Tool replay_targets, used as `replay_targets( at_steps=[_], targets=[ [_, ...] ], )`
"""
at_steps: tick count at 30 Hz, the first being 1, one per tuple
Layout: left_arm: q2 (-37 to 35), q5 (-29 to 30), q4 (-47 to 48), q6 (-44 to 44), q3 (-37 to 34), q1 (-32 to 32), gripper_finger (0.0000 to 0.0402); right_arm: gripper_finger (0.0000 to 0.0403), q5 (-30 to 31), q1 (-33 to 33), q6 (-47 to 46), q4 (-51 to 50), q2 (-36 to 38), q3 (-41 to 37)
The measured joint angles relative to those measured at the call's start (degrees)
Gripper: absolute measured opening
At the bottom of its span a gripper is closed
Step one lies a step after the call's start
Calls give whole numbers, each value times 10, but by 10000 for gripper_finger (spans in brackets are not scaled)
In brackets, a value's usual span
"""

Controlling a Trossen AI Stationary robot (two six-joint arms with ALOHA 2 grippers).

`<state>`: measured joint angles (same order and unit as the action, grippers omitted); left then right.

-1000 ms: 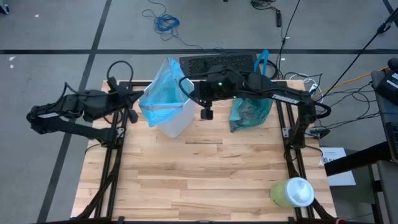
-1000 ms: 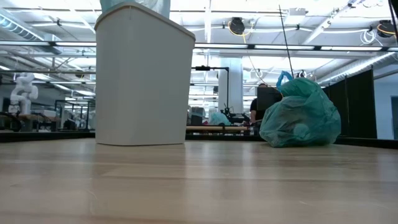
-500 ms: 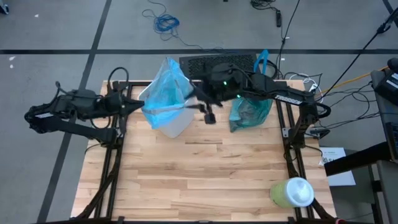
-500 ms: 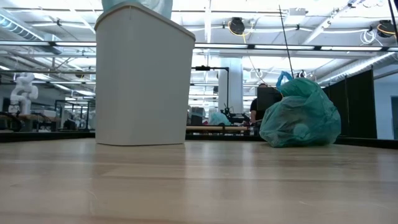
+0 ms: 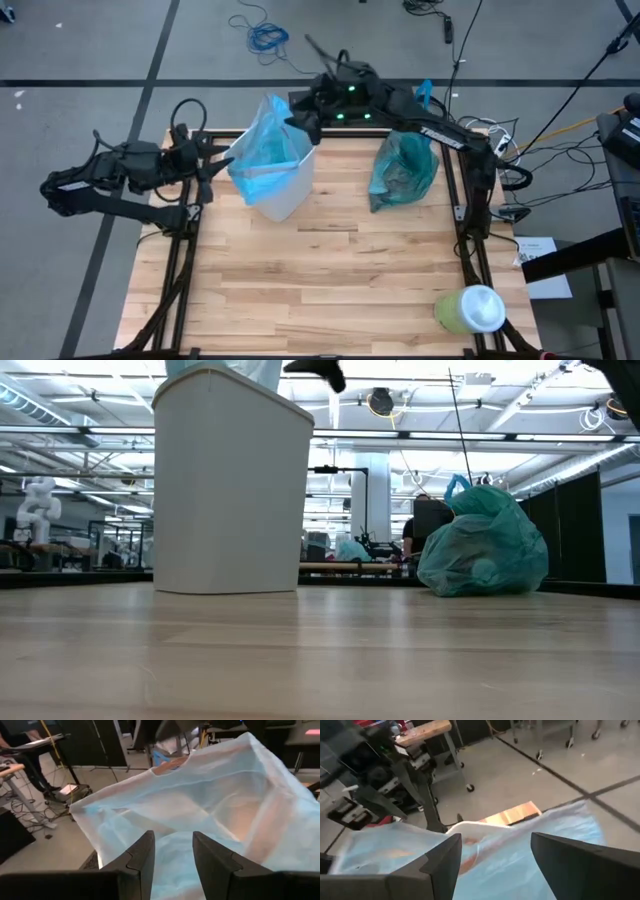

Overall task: Place trash/remove bag and relplace
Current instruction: Insert a new trash bag into the trash bin

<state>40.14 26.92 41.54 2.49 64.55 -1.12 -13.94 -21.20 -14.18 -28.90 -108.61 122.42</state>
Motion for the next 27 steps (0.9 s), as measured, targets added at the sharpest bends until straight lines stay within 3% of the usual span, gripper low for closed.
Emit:
replay_targets(
  at_steps=[7, 10, 13, 17, 27],
  targets=[
    [22, 2, 28, -7, 0, 18, 130, 219, 5, 14, -14, 4, -60, -1],
    [35, 19, 32, -7, 0, 23, 121, 193, 8, 15, -3, 0, -76, 0],
    [49, 36, 39, -6, 0, 29, 89, 129, 38, 15, 29, -24, -84, 0],
    [69, 41, 52, -6, 0, 34, 16, 18, 55, 14, 77, -34, -79, 0],
    [73, 164, 55, 36, 12, 34, 1, 0, 149, 15, 170, -38, -8, 0]
  ],
)
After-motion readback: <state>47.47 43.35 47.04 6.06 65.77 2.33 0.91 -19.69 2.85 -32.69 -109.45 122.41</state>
